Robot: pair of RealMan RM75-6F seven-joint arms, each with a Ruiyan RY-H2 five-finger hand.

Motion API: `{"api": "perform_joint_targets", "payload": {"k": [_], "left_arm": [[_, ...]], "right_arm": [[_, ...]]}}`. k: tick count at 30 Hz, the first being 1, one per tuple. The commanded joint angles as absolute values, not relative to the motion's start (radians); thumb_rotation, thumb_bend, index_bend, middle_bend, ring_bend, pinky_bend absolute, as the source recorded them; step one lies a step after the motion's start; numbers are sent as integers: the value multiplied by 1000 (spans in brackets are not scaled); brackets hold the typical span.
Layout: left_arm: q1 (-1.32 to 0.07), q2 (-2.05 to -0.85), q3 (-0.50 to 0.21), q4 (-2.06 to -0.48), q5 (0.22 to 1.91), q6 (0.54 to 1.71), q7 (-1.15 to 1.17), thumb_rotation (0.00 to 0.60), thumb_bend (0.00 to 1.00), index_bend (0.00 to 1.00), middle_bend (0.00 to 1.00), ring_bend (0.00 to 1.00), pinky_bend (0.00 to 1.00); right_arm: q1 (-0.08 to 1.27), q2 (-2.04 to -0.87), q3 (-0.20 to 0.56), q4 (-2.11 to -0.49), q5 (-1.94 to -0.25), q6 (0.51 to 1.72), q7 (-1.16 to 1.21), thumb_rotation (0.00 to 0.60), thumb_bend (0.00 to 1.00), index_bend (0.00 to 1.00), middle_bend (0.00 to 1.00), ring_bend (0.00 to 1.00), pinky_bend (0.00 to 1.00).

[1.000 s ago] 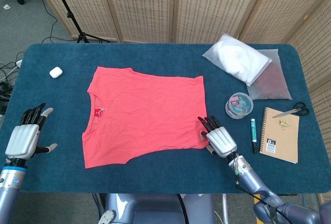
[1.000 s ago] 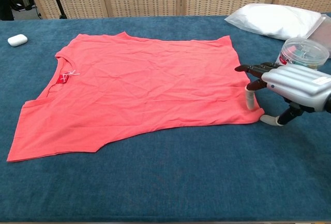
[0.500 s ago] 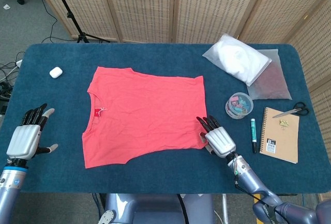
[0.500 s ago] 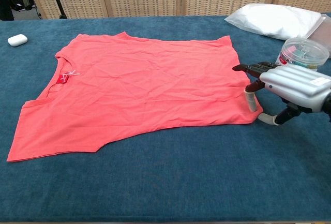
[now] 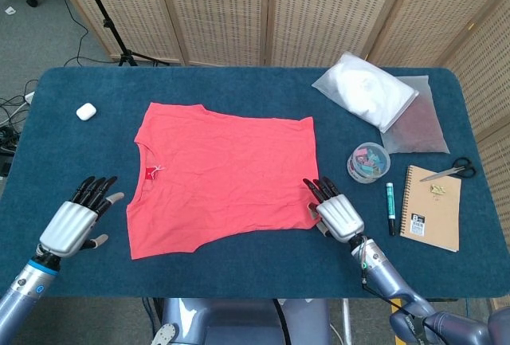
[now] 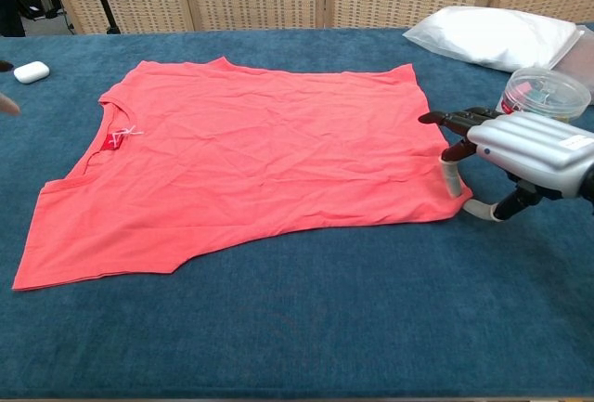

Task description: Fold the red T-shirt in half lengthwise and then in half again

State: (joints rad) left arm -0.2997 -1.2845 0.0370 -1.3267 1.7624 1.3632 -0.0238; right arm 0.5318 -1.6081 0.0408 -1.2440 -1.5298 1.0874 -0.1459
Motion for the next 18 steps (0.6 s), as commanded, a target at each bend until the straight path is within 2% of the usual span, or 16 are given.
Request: {"api": "perform_joint_targets", "payload": {"k": [1, 8, 18], "left_arm": [[-323, -1370, 95, -1168, 1846, 1414, -109, 600, 62, 298, 0, 0, 0], [-316, -1452, 141, -1031, 1857, 1410, -183, 600, 74, 320, 0, 0, 0], [-312, -1517, 177, -929, 1890, 1465, -231, 600, 123, 354, 0, 0, 0]], "right_arm": [[532, -1607, 42, -1245, -1526, 1086, -147, 600, 405, 547, 0, 0, 0], [535, -1605, 45, -1246, -1517, 1084, -148, 600, 414, 547, 0, 0, 0], [537, -1602, 46, -1250, -1508, 1084, -149, 600, 414, 547, 0, 0, 0]]}}
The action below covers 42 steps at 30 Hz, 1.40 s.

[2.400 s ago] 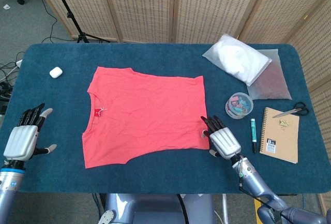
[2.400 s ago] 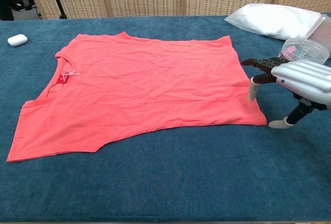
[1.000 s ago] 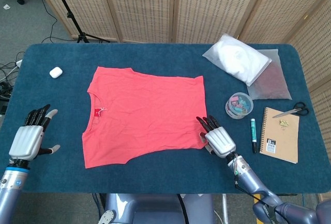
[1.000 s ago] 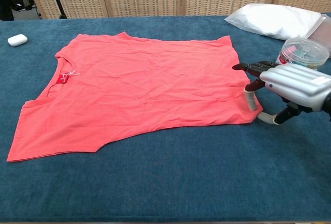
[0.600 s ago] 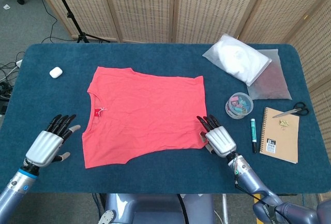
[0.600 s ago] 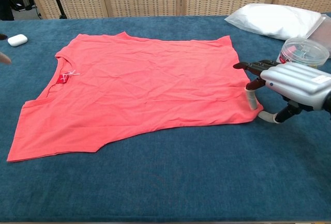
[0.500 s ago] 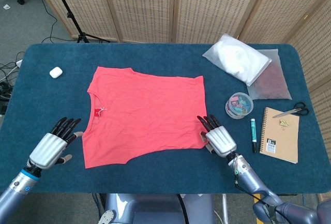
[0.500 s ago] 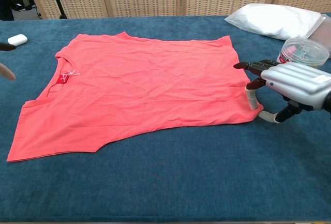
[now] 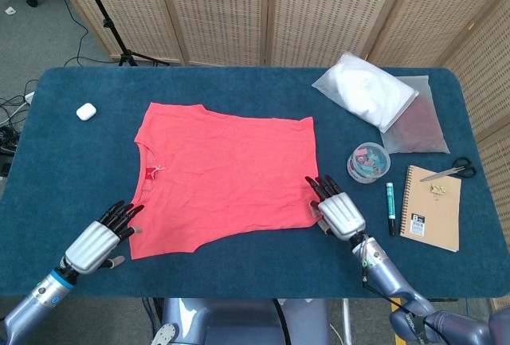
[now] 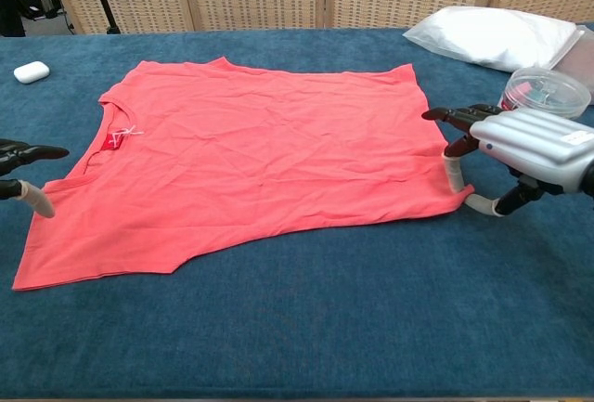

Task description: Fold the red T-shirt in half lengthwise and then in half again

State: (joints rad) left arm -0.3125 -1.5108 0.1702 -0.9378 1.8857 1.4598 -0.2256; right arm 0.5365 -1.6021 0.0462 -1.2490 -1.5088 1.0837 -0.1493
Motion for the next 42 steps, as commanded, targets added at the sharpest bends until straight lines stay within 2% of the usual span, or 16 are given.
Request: {"api": "perform_joint_targets", "payload": {"k": [1, 22, 33, 42], "left_arm": [[-313, -1518, 179, -924, 1891, 1466, -230, 600, 123, 356, 0, 0, 0], [-324, -1555, 208, -894, 1880, 1450, -218, 600, 173, 375, 0, 0, 0], [-335, -1563, 213, -911, 1875, 1440, -204, 600, 281, 426, 0, 0, 0], [-342, -1572, 222, -920, 1875, 1425, -187, 600, 301, 459, 0, 0, 0]], "right_arm": [[537, -1601, 47, -1250, -1508, 1084, -149, 600, 414, 547, 0, 0, 0], [540, -1600, 48, -1251, -1497, 1084, -152, 600, 414, 547, 0, 0, 0], [541, -1597, 48, -1252, -1495, 1085, -151, 600, 414, 547, 0, 0, 0], [542, -1595, 49, -1254, -1493, 1085, -148, 600, 414, 547, 0, 0, 0]]}}
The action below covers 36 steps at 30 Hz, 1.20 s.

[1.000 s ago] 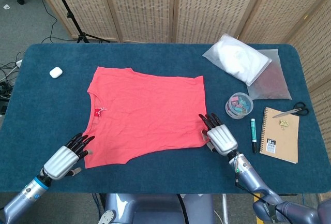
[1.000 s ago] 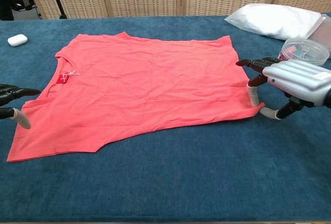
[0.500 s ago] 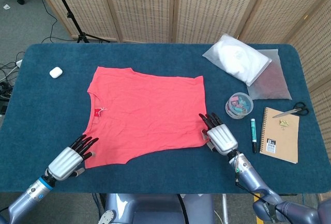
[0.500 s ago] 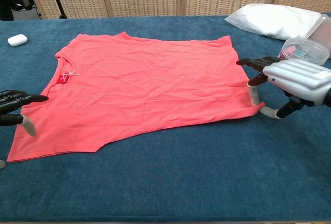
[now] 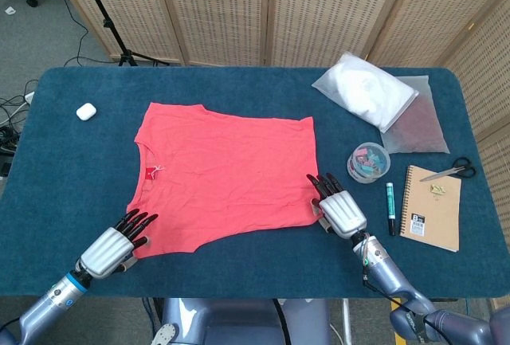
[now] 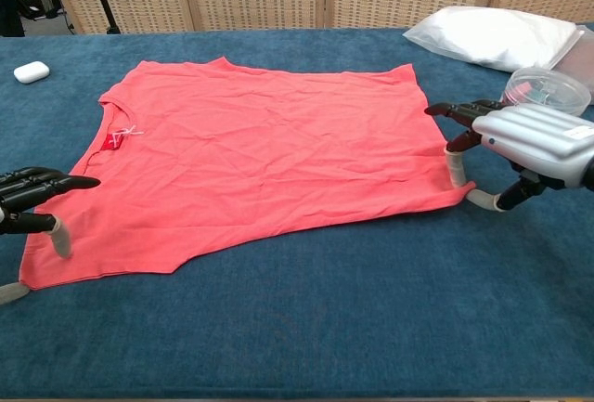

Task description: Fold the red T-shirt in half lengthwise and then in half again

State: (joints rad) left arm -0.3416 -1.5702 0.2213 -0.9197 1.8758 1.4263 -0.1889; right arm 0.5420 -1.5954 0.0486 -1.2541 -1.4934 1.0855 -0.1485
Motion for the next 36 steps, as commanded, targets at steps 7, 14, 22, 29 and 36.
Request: {"api": "perform_joint_targets", "payload": {"k": [7, 14, 22, 29, 36], "left_arm": [[-343, -1573, 224, -923, 1868, 1418, -183, 600, 367, 552, 0, 0, 0], [-342, -1574, 222, -923, 1858, 1414, -180, 600, 400, 590, 0, 0, 0], [-341, -1573, 220, -927, 1850, 1415, -181, 600, 487, 667, 0, 0, 0], [-339, -1552, 226, -959, 1857, 1439, -197, 600, 498, 693, 0, 0, 0], [-340, -1510, 237, -1017, 1863, 1450, -221, 600, 549, 695, 0, 0, 0]], "right_arm": [[543, -1593, 49, -1256, -1492, 1085, -145, 600, 414, 547, 0, 0, 0], [543, -1592, 49, -1258, -1492, 1086, -143, 600, 414, 547, 0, 0, 0], [544, -1591, 48, -1258, -1493, 1086, -143, 600, 414, 549, 0, 0, 0], [547, -1580, 39, -1270, -1518, 1095, -107, 600, 439, 569, 10, 0, 0], [551, -1552, 22, -1299, -1563, 1115, -38, 600, 466, 593, 27, 0, 0]]}}
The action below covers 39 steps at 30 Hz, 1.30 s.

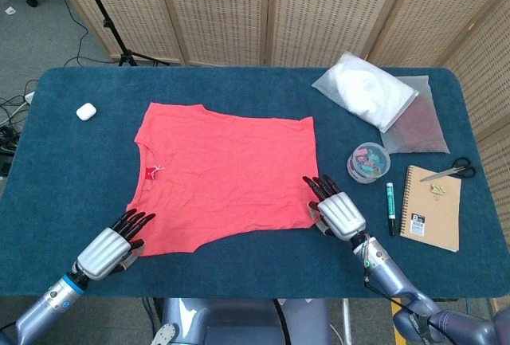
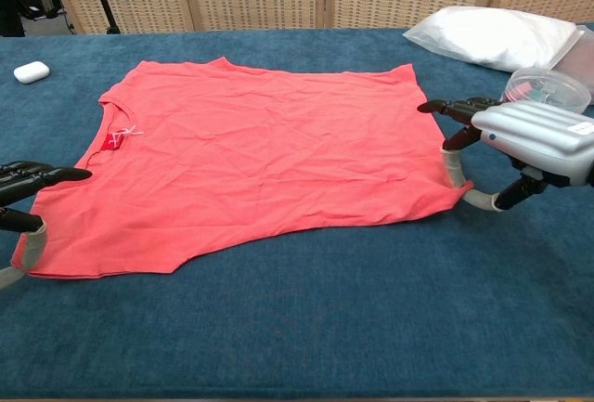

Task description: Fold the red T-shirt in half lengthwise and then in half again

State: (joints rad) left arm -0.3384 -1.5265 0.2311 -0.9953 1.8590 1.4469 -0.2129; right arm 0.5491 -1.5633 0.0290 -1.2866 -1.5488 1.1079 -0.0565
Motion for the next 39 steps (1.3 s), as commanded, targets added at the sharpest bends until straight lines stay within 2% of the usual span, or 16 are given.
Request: {"api": "perform_joint_targets", "payload": {"k": [1, 20, 39], "left_arm": [[-341, -1501, 240, -1029, 1866, 1451, -224, 600, 559, 695, 0, 0, 0], [-345, -1301, 314, -1294, 1940, 1503, -292, 600, 577, 702, 0, 0, 0], [-359, -1176, 382, -1379, 2004, 1497, -429, 600, 591, 707, 0, 0, 0]], "right_arm": [[551, -1548, 19, -1303, -1569, 1118, -31, 600, 466, 598, 31, 0, 0], [578, -1387, -78, -1419, -1752, 1174, 178, 600, 466, 609, 46, 0, 0], [566, -1278, -196, -1484, -1910, 1240, 252, 600, 466, 609, 56, 0, 0]]}}
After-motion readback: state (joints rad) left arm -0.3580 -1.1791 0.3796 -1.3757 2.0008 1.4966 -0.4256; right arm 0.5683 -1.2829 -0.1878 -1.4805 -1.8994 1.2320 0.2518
